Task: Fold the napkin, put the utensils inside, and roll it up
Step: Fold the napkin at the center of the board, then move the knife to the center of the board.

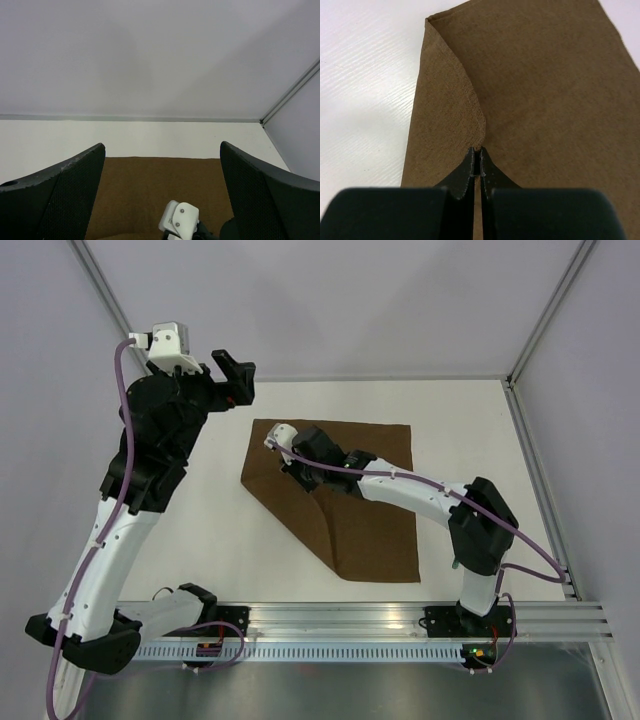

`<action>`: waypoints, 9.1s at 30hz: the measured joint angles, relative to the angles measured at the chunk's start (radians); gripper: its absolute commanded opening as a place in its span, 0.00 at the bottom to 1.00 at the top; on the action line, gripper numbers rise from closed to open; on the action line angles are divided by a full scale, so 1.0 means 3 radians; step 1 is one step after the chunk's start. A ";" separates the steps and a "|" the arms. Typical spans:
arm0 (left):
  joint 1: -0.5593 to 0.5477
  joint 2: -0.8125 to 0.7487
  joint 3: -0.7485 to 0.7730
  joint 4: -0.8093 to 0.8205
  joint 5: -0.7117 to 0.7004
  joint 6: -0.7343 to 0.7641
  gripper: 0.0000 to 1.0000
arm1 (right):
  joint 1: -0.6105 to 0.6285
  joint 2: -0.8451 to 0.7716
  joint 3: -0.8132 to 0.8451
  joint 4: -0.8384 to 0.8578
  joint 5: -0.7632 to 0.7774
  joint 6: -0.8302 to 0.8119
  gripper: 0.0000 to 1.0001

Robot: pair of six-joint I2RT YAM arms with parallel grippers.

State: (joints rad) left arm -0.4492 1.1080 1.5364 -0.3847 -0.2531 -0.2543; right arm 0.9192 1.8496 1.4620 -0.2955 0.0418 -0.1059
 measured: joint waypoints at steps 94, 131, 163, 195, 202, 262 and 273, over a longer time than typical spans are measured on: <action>0.0000 0.0225 -0.0643 0.0445 0.0172 -0.0235 1.00 | -0.2066 0.0193 -0.0116 0.0186 -0.0113 -0.0100 0.01; 0.0000 0.0263 -0.0726 0.0509 0.0178 -0.0235 1.00 | -0.2270 0.0440 0.0253 0.0153 -0.0111 -0.0100 0.00; 0.0010 0.0304 -0.0791 0.0520 0.0178 -0.0235 1.00 | -0.2321 0.0739 0.0435 0.0092 0.0020 -0.0072 0.69; 0.0033 0.0455 -0.1755 0.1734 0.0804 -0.0814 1.00 | -0.3520 -0.0769 -0.1175 -0.1549 -0.0234 -0.0526 0.63; 0.0038 0.0472 -0.1764 0.1817 0.0861 -0.0829 1.00 | -0.3520 -0.0706 -0.1366 -0.1572 -0.0266 -0.0601 0.62; 0.0076 0.0674 -0.1760 0.1836 0.0879 -0.0834 1.00 | -0.3501 -0.0106 -0.1226 -0.2213 -0.0305 -0.1017 0.21; 0.0094 0.0697 -0.1746 0.1835 0.0917 -0.0834 1.00 | -0.3484 0.0313 -0.0587 -0.2223 -0.0492 -0.0783 0.19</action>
State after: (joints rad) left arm -0.4210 1.3170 1.0126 0.1658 0.0219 -0.5045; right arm -0.1261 1.9434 1.2858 -0.9623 -0.1059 -0.3408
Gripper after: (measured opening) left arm 0.994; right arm 0.200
